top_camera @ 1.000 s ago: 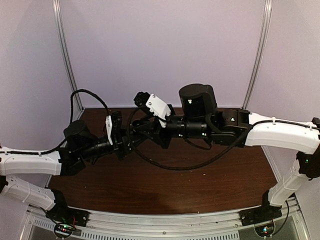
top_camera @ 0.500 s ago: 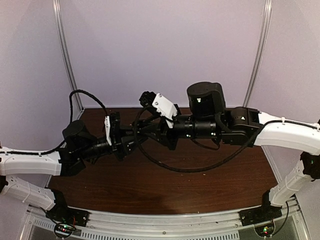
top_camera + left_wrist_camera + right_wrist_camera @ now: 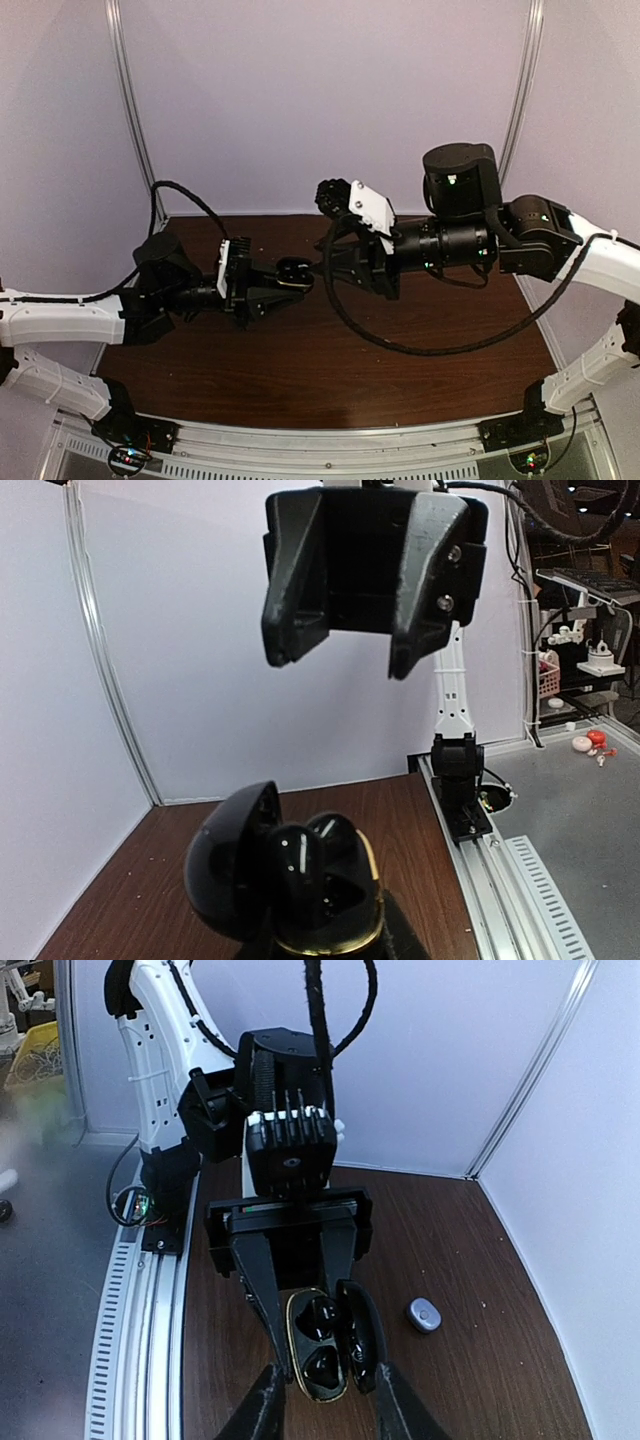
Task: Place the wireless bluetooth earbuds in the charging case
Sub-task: Adjust the left earbud in the left side groove of the charging case.
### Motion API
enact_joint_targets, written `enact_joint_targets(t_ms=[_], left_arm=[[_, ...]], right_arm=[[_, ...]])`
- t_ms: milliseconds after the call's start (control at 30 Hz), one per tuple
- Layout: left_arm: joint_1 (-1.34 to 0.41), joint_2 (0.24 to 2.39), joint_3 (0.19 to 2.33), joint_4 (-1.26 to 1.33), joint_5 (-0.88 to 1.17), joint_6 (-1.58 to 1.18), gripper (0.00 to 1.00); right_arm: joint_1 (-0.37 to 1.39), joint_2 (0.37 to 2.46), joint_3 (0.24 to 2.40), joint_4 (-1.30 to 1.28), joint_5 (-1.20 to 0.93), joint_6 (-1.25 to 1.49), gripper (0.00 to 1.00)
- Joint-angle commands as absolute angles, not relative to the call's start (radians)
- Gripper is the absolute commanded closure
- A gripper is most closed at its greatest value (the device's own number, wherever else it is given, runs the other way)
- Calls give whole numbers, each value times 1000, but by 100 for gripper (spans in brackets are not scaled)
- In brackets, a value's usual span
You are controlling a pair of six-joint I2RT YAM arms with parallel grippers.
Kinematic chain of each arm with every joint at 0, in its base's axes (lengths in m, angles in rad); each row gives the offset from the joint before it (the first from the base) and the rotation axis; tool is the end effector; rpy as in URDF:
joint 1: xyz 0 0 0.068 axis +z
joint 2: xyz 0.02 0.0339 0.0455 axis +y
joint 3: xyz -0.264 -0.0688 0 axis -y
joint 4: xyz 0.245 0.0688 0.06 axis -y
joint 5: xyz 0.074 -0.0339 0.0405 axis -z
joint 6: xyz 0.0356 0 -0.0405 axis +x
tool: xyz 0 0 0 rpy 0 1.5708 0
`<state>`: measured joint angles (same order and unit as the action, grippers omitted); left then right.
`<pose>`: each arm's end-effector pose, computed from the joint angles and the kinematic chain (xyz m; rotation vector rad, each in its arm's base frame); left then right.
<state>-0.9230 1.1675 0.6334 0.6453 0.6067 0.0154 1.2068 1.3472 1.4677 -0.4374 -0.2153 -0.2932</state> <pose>0.1410 -0.2199 0.2947 1.1501 1.1041 -1.1608 0.1000 0.2838 0.4260 -1.4482 1.3294 0.8163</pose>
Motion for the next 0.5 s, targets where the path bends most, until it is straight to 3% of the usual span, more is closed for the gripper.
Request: enact_joint_targets(t_ms=[0,167,467], left_arm=[[-924,1192,691,596,675,71,100],[-924,1217,712,578,687,75,100],[-924,1229,721,575,699,63,100]], right_arm=[[1221,1362,1534,-566,-285,-351,70],[1263,1418,1593,-663,-264,-397,73],[1303,1461,1610,-667,-99,-400,61]])
